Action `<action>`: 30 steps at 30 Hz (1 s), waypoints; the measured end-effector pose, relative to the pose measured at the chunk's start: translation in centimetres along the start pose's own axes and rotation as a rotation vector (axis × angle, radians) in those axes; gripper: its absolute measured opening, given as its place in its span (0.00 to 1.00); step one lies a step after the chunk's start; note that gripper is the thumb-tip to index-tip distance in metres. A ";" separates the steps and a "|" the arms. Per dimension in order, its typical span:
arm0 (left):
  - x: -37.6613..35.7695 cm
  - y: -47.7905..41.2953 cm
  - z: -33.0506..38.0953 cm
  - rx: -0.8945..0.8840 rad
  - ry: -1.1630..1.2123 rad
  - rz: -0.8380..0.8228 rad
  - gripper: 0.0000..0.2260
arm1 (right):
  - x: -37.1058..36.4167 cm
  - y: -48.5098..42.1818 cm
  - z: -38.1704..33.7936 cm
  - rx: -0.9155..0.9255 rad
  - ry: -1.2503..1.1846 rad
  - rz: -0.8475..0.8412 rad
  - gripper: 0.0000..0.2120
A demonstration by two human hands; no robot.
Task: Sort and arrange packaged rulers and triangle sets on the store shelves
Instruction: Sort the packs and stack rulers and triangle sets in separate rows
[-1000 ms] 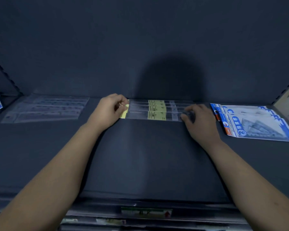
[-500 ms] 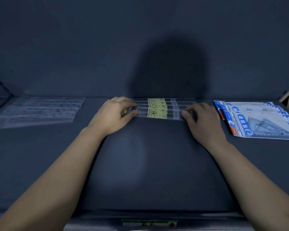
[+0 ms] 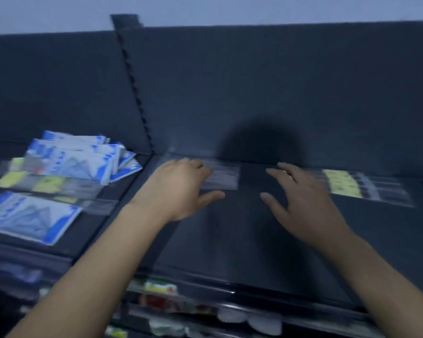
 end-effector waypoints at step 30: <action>-5.6 7.1 -42.9 0.183 0.212 -0.143 0.17 | -20.2 -17.3 -33.5 0.008 -0.035 -0.224 0.24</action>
Point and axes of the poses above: each hand's wrist, its own y-axis away from the middle knuckle, its own x-axis out of the back of the hand, z = x × y, the point moved 2 cm from there along -y, towards the middle knuckle, and after that the axes turned 11 degrees about z, right-handed, at the moved point
